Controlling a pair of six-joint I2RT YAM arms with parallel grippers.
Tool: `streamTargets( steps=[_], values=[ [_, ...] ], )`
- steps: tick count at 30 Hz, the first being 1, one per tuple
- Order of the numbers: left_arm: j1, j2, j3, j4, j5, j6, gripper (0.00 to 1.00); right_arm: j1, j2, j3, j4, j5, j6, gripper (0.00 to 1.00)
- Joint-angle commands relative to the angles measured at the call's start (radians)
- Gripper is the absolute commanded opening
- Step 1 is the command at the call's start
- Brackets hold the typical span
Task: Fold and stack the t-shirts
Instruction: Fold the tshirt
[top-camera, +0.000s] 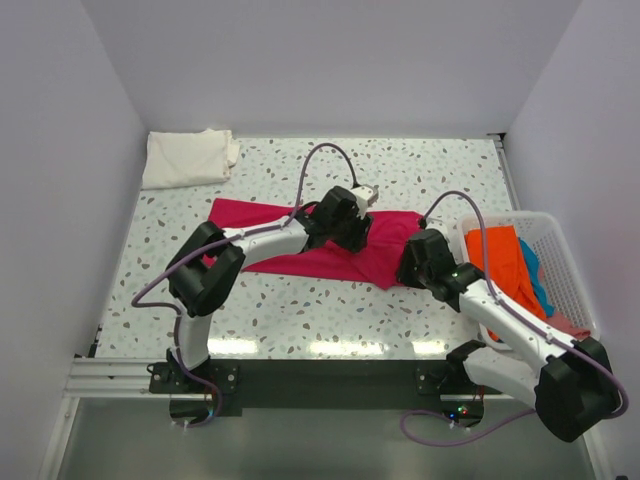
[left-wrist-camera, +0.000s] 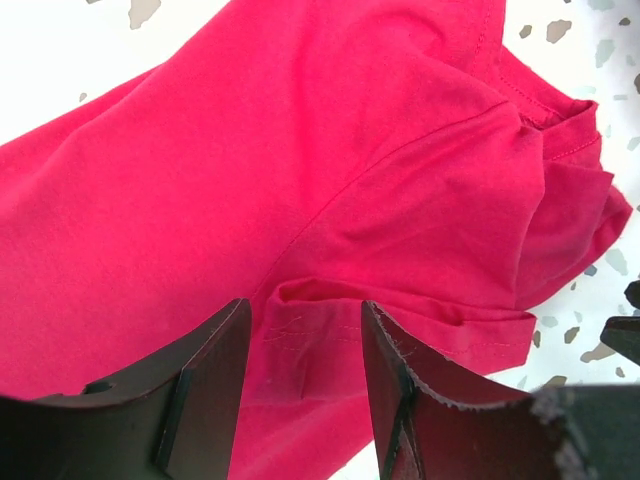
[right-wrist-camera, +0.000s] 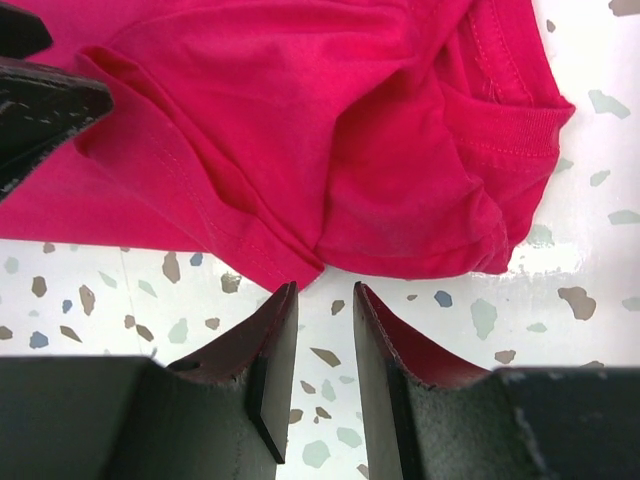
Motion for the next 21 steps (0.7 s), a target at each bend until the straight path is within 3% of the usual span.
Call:
streamTargets(
  steps=[1, 21],
  values=[
    [-0.001, -0.003, 0.018, 0.013, -0.038, 0.041, 0.53, 0.003, -0.013, -0.018, 0.020, 0.022, 0.018, 0.33],
    [-0.003, 0.023, -0.008, 0.038, -0.020, 0.041, 0.46, 0.002, 0.056, -0.055, 0.110, 0.004, 0.028, 0.33]
  ],
)
